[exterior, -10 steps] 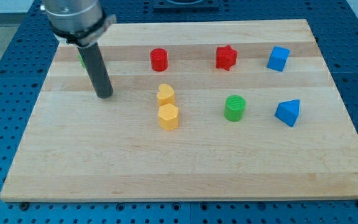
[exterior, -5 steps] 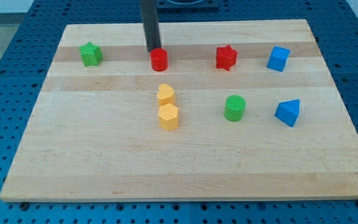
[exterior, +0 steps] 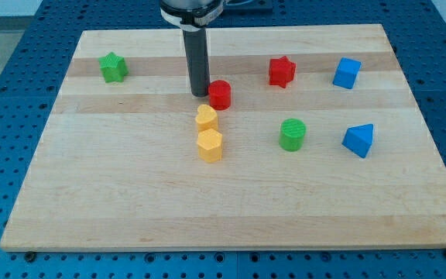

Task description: Move the red circle to the top of the yellow heart

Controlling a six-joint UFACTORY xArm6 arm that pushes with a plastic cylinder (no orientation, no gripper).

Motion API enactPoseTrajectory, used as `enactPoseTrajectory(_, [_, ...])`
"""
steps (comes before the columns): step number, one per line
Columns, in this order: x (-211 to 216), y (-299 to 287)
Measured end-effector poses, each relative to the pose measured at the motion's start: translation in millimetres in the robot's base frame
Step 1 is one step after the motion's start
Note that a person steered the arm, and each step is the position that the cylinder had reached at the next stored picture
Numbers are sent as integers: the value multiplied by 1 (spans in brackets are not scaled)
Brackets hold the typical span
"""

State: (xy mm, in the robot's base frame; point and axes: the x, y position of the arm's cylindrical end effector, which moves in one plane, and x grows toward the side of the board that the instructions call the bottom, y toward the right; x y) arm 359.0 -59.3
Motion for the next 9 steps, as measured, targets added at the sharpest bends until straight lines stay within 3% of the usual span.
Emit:
enactPoseTrajectory(1, [-32, -24])
enactPoseTrajectory(2, [-52, 0])
enactPoseTrajectory(4, [-27, 57])
enactPoseTrajectory(6, [4, 28])
enactPoseTrajectory(8, [-86, 22])
enactPoseTrajectory(9, [-113, 78])
